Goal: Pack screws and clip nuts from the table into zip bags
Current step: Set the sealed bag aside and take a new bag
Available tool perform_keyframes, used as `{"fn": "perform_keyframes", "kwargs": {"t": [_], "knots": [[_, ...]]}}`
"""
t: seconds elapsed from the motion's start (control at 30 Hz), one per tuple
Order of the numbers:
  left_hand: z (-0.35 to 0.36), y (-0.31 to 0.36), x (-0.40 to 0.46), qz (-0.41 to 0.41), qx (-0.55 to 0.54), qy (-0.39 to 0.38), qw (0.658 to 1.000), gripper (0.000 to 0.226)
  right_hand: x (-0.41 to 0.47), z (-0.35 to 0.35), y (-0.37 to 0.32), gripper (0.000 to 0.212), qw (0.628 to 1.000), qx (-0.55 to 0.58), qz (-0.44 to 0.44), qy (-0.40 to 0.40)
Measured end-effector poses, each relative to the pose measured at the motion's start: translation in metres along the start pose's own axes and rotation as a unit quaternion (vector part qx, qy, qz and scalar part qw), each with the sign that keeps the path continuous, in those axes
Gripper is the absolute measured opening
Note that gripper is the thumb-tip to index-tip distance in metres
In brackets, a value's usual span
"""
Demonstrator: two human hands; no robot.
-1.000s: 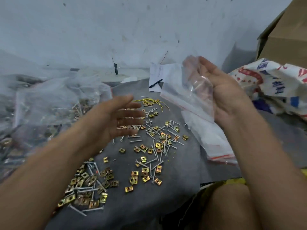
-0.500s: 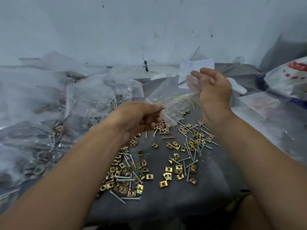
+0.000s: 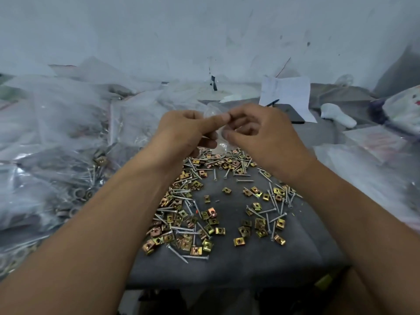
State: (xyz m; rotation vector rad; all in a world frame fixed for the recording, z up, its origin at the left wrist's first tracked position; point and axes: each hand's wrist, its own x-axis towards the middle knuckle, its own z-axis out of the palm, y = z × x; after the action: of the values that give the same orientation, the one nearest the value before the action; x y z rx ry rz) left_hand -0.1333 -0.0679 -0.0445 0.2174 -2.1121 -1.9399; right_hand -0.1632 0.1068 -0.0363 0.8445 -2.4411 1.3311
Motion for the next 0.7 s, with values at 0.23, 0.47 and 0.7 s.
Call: {"fn": "perform_keyframes", "kwargs": {"t": [0.23,0.47,0.7], "knots": [[0.005,0.001,-0.006,0.093,0.333,0.025,0.938,0.052,0.002,-0.005,0.011,0.016,0.99,-0.137,-0.003,0.017],[0.011,0.0,-0.005,0.196,0.36,0.077,0.909,0.033,0.004,-0.005,0.013,0.014,0.968,-0.204,-0.035,0.14],[0.021,-0.003,-0.008,0.18,0.342,0.07,0.92,0.014,0.002,-0.011,0.014,0.012,0.974,-0.152,-0.042,0.162]]}}
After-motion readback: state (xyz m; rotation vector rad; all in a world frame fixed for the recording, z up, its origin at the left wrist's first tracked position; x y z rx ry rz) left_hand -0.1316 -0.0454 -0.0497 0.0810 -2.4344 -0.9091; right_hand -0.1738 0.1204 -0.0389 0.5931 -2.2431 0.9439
